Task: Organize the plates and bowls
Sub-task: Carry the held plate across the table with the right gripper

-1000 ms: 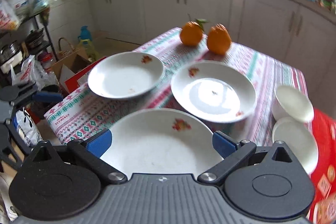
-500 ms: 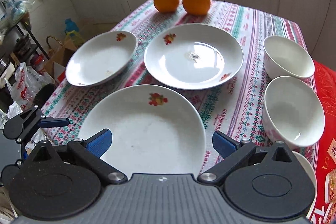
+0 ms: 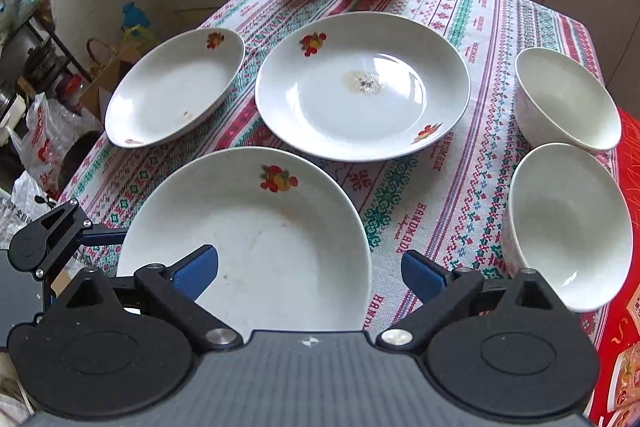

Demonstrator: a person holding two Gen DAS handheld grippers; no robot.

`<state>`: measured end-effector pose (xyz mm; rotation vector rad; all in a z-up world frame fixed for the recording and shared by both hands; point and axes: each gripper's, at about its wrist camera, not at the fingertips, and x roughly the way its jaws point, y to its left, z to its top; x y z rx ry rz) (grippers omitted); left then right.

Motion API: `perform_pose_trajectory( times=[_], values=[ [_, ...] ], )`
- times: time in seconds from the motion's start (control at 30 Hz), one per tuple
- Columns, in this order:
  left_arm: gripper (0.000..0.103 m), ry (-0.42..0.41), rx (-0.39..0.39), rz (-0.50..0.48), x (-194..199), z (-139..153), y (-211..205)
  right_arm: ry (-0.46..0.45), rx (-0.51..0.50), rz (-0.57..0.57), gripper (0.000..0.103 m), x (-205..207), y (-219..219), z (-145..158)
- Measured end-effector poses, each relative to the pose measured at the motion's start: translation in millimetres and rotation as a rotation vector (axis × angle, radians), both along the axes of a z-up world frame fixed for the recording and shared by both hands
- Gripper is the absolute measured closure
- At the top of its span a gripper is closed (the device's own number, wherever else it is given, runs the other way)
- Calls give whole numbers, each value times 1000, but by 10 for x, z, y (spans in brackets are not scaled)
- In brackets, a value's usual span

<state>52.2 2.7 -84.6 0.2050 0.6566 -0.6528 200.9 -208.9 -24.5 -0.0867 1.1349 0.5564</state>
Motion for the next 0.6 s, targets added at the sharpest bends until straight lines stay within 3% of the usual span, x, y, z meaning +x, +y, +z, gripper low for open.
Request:
perform_pose_trajectory(
  times=[0.23,0.6],
  values=[
    [17,7,2,-10,-18,-2,-34,28,-18,37,13,70,20,-56],
    [17,14,12,-15,3,-11,-66,77,-3,92,26,226,62,-165]
  ],
)
